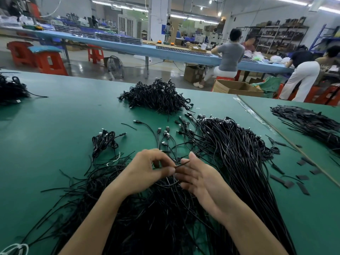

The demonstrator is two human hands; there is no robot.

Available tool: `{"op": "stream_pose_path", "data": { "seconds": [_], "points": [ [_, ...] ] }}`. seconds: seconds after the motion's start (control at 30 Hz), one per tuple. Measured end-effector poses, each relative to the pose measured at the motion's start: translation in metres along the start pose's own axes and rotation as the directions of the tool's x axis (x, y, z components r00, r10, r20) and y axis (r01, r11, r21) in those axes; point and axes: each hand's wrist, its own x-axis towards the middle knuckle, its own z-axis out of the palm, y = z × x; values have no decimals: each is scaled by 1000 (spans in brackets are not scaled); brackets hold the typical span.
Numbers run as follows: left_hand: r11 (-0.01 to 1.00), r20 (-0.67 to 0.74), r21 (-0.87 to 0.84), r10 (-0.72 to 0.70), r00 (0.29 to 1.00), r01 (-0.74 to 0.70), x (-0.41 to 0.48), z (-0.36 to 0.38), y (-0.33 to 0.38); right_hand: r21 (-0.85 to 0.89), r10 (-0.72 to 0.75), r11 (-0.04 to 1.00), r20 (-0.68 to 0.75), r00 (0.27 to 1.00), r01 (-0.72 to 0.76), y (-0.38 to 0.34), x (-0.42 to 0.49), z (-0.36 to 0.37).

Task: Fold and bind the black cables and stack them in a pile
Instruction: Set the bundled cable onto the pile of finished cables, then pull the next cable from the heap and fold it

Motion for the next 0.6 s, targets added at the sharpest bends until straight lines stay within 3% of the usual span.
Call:
{"op": "stream_pose_path", "data": {
  "seconds": [0.17, 0.23, 0.3, 0.43, 0.5, 0.6],
  "points": [
    [999, 267, -5, -34, 963, 37, -12, -16, 26, 120, -144, 981, -102, 984, 156, -12, 4, 10],
    [993, 207, 106, -71, 976, 49, -15, -22, 32, 102, -203, 972, -75, 976, 210, -16, -1, 12],
    [971, 41, 229, -73, 996, 62, -17, -26, 36, 2, -259, 966, -13, 966, 259, -19, -8, 13],
    [939, -176, 338, 123, 977, -57, -21, -31, 42, -313, -307, 882, 183, 934, 351, -22, -23, 17],
    [951, -149, 290, 158, 976, -109, -19, -31, 44, -414, -347, 798, 279, 896, 438, -24, -30, 20],
    [997, -76, 50, 70, 995, -66, -19, -26, 46, -428, -471, 698, 329, 819, 574, -31, -37, 18]
  ]
}}
